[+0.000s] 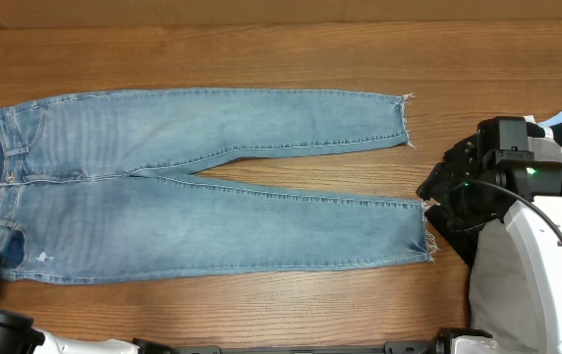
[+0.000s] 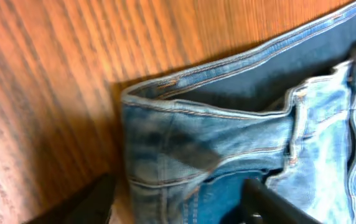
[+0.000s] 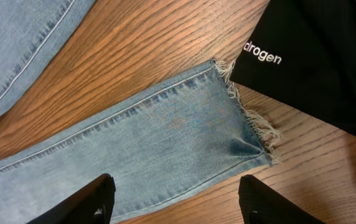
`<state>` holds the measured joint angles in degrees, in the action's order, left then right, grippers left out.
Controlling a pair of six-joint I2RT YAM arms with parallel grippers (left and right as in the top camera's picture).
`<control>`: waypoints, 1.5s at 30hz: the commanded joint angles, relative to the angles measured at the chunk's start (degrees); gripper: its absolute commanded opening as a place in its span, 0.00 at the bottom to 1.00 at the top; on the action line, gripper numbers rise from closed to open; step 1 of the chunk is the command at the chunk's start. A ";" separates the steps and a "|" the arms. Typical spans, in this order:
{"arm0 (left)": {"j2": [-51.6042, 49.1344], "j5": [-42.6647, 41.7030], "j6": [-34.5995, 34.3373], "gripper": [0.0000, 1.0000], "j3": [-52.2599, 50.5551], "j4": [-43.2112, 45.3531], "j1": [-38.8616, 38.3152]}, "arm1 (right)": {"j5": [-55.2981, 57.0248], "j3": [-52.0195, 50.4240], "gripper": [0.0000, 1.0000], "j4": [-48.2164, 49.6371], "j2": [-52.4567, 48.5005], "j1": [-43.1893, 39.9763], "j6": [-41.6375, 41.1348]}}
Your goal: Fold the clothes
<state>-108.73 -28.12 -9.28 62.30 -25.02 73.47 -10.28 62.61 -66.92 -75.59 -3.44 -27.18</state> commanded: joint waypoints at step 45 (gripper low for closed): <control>-0.26 7.56 -0.13 0.04 24.22 -25.79 -3.48 | -2.05 -14.47 0.62 5.20 -12.61 -2.01 -3.34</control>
<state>-108.90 -19.90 -9.23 84.90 -50.81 69.43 -9.54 51.27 -62.02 -87.83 -4.99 -29.82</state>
